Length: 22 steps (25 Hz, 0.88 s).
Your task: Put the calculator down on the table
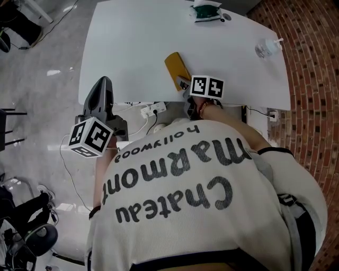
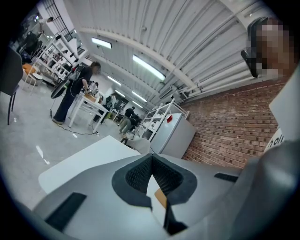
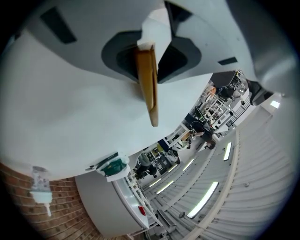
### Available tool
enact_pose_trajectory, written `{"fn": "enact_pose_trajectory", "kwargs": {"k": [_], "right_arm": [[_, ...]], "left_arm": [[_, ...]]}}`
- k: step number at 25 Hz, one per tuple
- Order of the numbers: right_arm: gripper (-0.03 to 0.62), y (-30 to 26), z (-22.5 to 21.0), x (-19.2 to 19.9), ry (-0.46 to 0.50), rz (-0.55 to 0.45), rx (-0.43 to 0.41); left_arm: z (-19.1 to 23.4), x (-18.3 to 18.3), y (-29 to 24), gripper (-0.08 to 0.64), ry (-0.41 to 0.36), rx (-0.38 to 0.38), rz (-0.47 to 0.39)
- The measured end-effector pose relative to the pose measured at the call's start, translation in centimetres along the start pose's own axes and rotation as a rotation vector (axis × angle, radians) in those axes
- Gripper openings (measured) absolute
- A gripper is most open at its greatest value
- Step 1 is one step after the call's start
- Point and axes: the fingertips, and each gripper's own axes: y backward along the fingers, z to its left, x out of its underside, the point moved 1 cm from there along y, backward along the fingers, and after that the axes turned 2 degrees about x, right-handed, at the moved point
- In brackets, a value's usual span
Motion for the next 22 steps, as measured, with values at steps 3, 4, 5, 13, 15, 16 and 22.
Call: {"fn": "enact_pose_trajectory", "kwargs": {"k": [3, 4, 5, 13, 15, 16, 22], "right_arm": [[0.110, -0.2, -0.3, 0.1, -0.022, 0.002, -0.002], [0.114, -0.2, -0.4, 0.1, -0.027, 0.003, -0.001], [0.115, -0.3, -0.5, 0.2, -0.028, 0.004, 0.001], [0.132, -0.7, -0.8, 0.3, -0.022, 0.006, -0.004], [0.139, -0.8, -1.0, 0.4, -0.017, 0.007, -0.002], [0.147, -0.8, -1.1, 0.4, -0.014, 0.010, 0.000], [0.172, -1.2, -1.6, 0.4, -0.004, 0.025, 0.006]], "left_arm": [[0.0, 0.2, 0.2, 0.002, -0.001, -0.006, 0.003], [0.1, 0.2, 0.2, 0.002, 0.000, -0.009, 0.003], [0.1, 0.3, 0.3, 0.002, 0.001, -0.011, 0.002], [0.3, 0.4, 0.5, 0.002, 0.006, -0.023, -0.006], [0.3, 0.6, 0.6, 0.002, 0.007, -0.022, -0.005], [0.2, 0.7, 0.5, 0.002, 0.008, -0.021, -0.002], [0.3, 1.1, 0.0, 0.002, 0.013, -0.024, 0.008]]}}
